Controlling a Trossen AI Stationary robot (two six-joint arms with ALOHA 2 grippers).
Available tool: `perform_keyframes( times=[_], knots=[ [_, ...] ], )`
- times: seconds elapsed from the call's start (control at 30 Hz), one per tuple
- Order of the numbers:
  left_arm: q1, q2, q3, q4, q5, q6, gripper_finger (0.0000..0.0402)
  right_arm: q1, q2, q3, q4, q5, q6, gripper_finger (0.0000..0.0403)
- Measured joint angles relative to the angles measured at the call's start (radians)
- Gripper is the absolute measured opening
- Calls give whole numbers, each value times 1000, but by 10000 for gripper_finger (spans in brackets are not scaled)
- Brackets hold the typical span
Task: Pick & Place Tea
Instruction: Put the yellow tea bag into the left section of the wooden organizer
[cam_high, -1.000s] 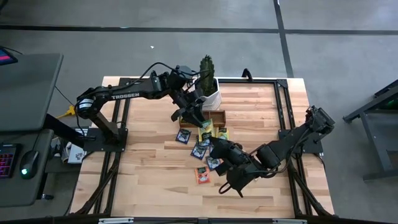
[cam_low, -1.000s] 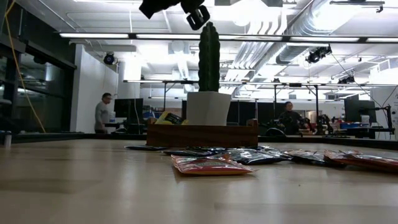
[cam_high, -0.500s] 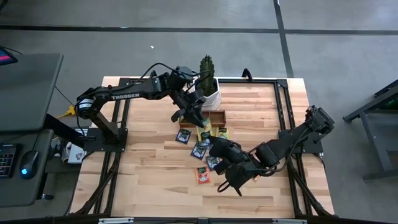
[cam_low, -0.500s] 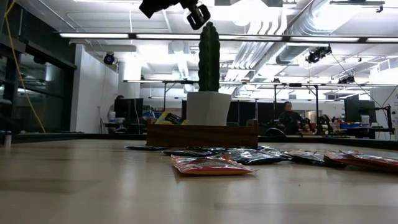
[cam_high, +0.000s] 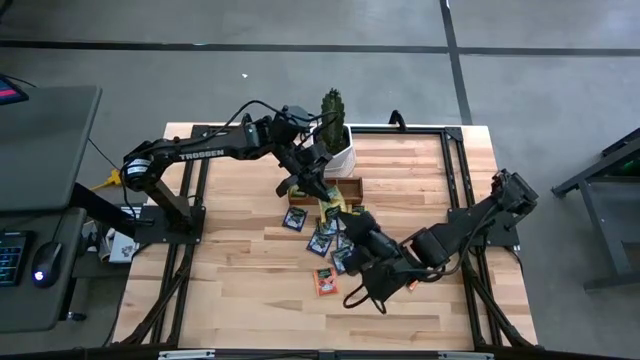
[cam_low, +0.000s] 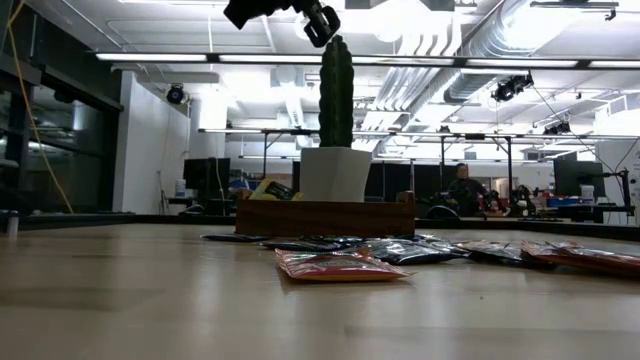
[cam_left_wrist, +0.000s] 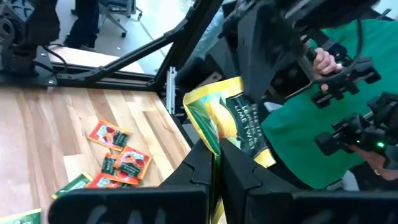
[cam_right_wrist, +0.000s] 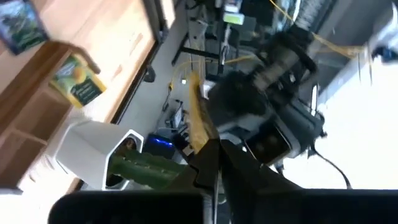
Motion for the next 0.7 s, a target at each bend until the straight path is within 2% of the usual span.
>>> perform_keyframes(
  times=[0.17,0.27,0.33,0.4,0.53,0.6,0.7],
  knots=[
    [0,0,0,-2,0,8,2,30,-42,1,26,14,121,39],
    [0,0,0,1,-6,19,1,53,-54,1,26,1,253,64],
    [0,0,0,1,-25,31,1,68,-67,1,25,0,400,83],
    [0,0,0,2,-47,51,1,78,-91,1,25,-15,631,103],
    [0,0,-1,37,-113,108,0,81,-140,1,-5,-122,1068,139],
    [0,0,-1,112,-154,142,0,77,-152,1,-13,-159,1194,151],
    [0,0,-1,271,-236,192,0,71,-165,1,-13,-177,1272,160]
  ],
)
